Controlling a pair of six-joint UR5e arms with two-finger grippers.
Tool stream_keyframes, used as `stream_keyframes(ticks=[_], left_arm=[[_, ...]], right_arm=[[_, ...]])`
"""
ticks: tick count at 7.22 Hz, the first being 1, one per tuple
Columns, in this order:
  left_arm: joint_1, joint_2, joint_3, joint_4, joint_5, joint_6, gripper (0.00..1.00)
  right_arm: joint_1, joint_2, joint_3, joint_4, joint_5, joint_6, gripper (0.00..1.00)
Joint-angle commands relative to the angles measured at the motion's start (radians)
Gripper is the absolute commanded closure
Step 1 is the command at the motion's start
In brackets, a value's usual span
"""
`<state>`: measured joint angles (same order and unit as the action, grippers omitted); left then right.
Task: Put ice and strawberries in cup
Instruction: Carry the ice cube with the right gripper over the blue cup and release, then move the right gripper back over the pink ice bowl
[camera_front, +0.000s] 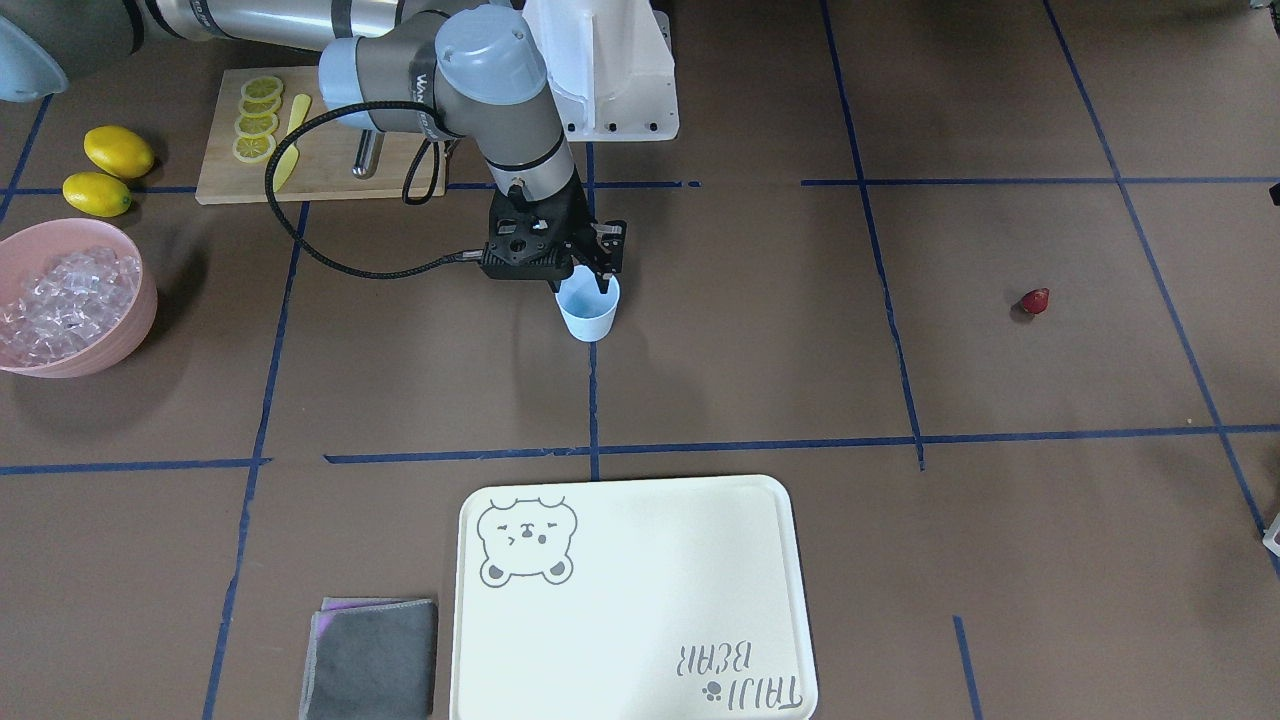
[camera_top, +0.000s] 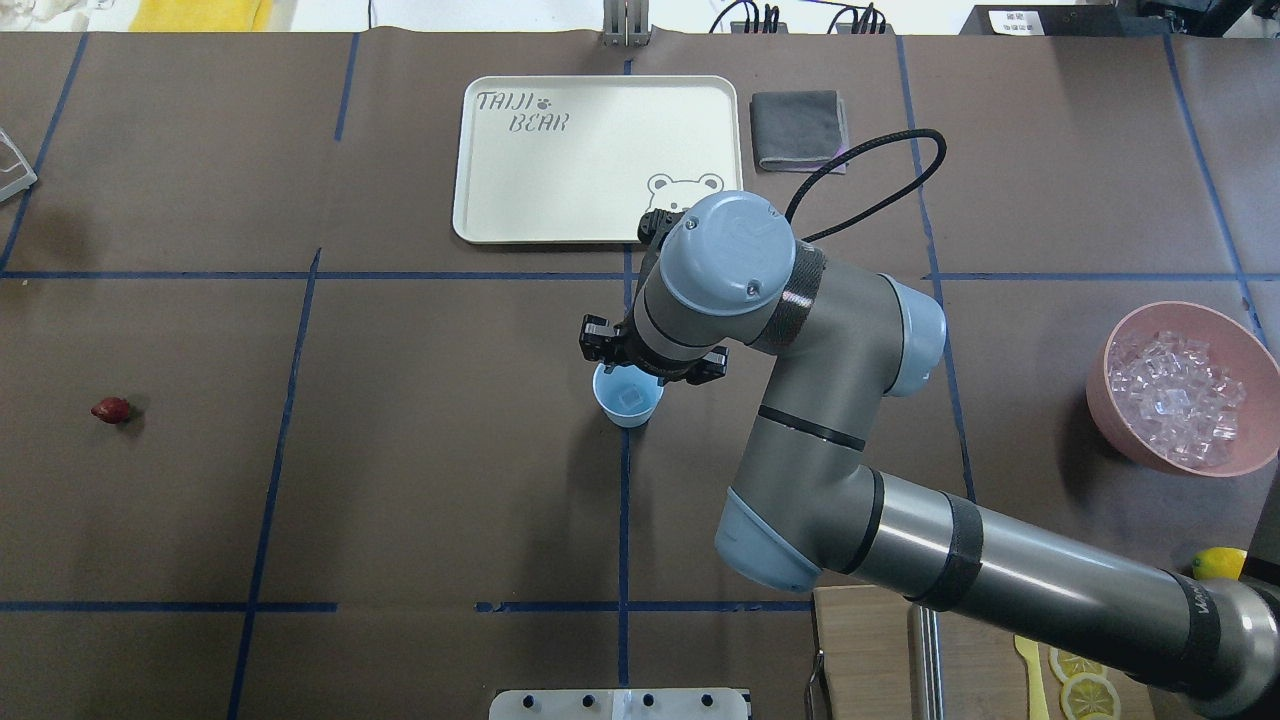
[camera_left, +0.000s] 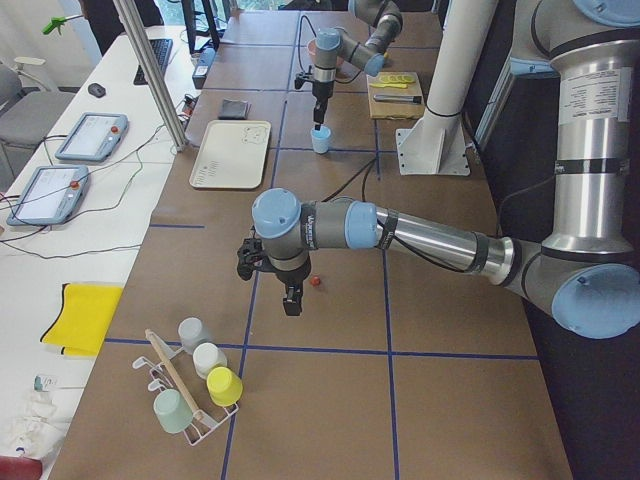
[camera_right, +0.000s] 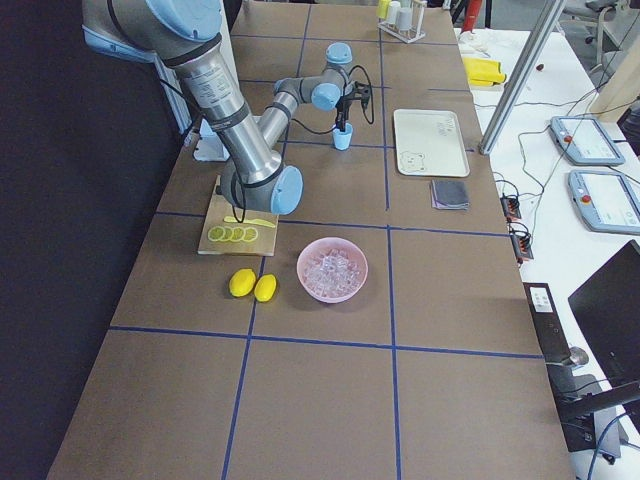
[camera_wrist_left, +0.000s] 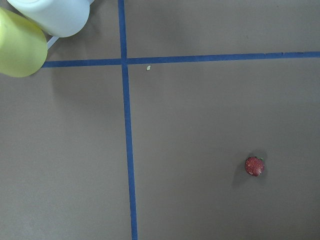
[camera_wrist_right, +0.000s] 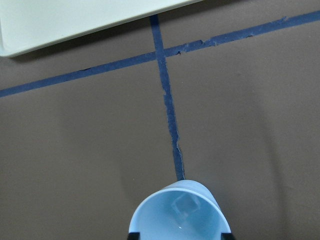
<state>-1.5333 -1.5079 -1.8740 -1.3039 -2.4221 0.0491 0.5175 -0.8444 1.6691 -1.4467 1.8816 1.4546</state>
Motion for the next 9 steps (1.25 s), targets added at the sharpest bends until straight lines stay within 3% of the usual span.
stream_keyframes(ticks=[1,3,5,7,9], left_arm=[[0.001,0.000,0.001,0.000,0.002,-0.002,0.00],[-0.001,0.000,0.000,0.000,0.002,-0.002,0.00],[-0.001,0.000,-0.013,0.002,0.000,-0.003,0.00],[-0.001,0.001,-0.017,0.003,0.000,-0.003,0.00],[-0.001,0.000,-0.016,0.003,0.000,-0.003,0.00]], right_arm=[[0.117,-0.069,0.110,-0.018,0.051,-0.011,0.38],[0.263,-0.255,0.265,-0.024,0.187,-0.089,0.39],[0.422,-0.518,0.375,-0.021,0.342,-0.295,0.39],[0.540,-0.712,0.394,-0.012,0.405,-0.579,0.39],[0.608,-0.807,0.339,-0.014,0.412,-0.809,0.38]])
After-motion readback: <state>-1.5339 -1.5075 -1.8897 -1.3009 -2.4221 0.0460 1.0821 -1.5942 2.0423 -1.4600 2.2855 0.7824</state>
